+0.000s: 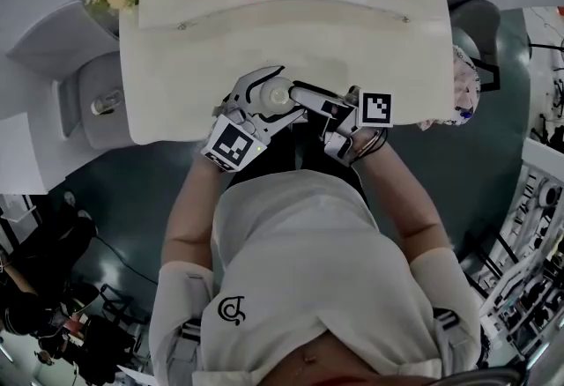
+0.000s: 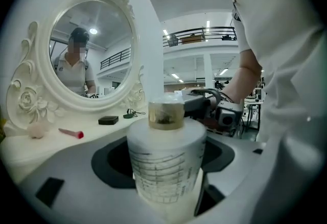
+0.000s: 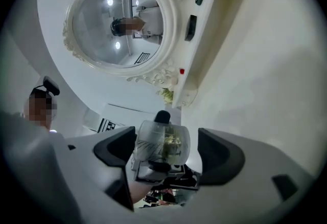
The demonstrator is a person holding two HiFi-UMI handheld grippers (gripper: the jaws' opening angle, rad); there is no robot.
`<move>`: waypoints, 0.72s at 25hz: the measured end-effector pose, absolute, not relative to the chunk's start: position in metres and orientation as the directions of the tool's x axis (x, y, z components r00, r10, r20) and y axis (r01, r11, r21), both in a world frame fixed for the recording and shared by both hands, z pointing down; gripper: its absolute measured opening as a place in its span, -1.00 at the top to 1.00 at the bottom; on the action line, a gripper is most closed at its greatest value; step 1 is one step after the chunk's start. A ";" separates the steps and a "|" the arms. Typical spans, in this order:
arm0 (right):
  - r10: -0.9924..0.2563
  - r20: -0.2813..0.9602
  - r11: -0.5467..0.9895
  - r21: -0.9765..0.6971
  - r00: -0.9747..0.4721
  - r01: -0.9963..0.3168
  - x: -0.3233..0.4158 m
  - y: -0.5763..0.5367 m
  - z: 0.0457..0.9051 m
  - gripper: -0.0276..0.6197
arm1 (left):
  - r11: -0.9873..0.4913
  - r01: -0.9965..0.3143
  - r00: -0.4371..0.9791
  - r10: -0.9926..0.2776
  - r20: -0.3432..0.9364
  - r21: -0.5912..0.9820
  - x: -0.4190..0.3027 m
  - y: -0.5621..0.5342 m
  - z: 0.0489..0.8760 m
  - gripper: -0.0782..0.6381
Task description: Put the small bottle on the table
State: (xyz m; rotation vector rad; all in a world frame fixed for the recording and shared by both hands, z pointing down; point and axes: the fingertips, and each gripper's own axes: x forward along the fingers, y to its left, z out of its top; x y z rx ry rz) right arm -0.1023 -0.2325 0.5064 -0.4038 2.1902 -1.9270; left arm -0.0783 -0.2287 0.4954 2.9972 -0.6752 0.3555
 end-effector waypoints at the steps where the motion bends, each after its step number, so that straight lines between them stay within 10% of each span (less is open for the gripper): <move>1: -0.336 0.056 0.107 -0.989 -0.940 -0.098 -0.100 -0.235 0.513 -0.29 | -0.905 -0.425 0.878 -0.412 0.243 0.000 -0.078 -0.231 0.503 -0.19; 18: -0.452 0.198 -0.059 -0.980 -0.870 -0.192 -0.077 -0.262 0.569 0.34 | -0.906 -0.424 0.831 -0.387 0.400 0.005 -0.065 -0.262 0.581 -0.19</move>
